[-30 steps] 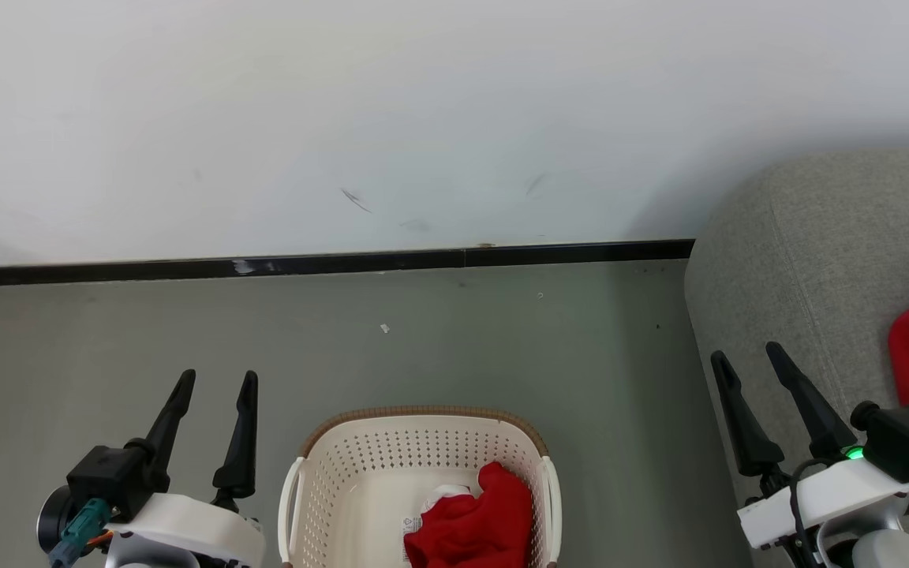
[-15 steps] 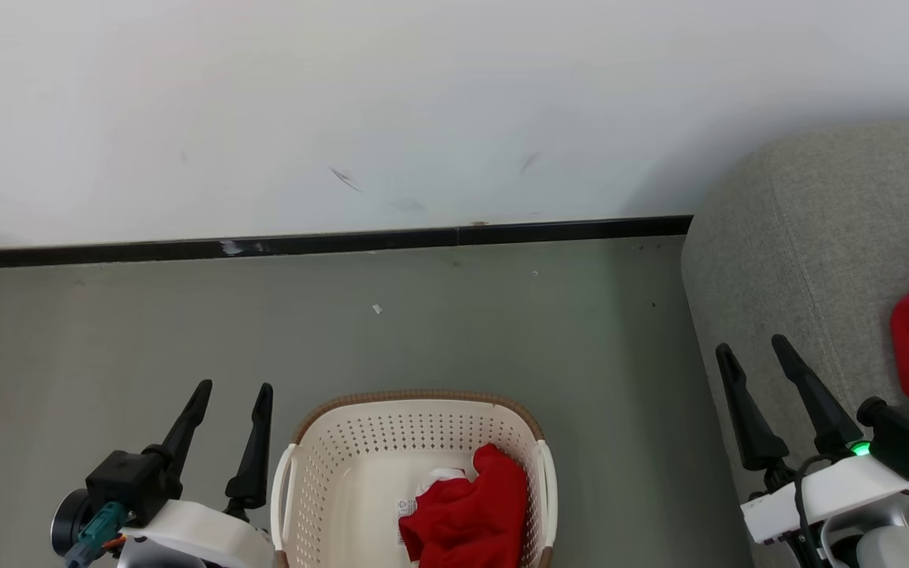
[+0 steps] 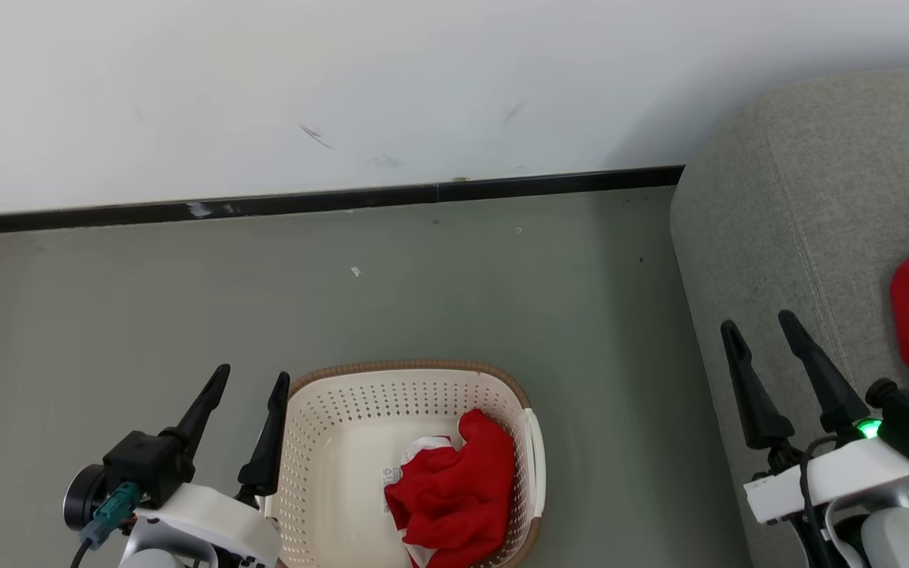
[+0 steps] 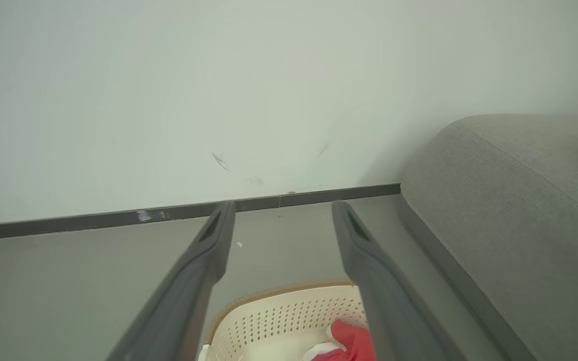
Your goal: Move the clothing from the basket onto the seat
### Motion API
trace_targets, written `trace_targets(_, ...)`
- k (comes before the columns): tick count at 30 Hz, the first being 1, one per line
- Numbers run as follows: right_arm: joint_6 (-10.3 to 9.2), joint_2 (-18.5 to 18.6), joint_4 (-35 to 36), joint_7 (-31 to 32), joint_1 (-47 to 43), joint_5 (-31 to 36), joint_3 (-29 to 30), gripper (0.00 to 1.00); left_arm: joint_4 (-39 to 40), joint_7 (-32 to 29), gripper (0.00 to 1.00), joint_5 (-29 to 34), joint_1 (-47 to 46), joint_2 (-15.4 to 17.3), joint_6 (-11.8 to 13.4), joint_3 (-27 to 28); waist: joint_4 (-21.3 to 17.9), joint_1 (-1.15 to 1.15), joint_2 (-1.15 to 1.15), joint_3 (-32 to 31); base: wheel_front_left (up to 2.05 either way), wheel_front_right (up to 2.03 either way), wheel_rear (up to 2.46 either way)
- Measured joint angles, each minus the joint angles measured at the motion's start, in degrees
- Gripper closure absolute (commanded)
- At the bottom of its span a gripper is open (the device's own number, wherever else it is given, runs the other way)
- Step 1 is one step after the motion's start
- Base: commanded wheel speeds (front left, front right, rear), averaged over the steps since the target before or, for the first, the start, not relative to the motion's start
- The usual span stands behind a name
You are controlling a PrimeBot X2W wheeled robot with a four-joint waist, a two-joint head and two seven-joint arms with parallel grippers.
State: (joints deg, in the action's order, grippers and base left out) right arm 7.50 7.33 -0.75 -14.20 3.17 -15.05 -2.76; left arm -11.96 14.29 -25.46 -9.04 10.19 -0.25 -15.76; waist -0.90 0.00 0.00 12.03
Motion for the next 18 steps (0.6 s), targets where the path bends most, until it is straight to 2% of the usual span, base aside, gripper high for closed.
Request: trace_targets(18, 0.0, 0.92, 2.18, -0.01, 8.48, 0.98, -0.42, 0.0, -4.41, -2.65, 0.0, 0.89, -6.11, 0.19, -2.7, -3.42, -3.44, 0.0, 0.0, 8.26, 0.0, 0.0, 0.0)
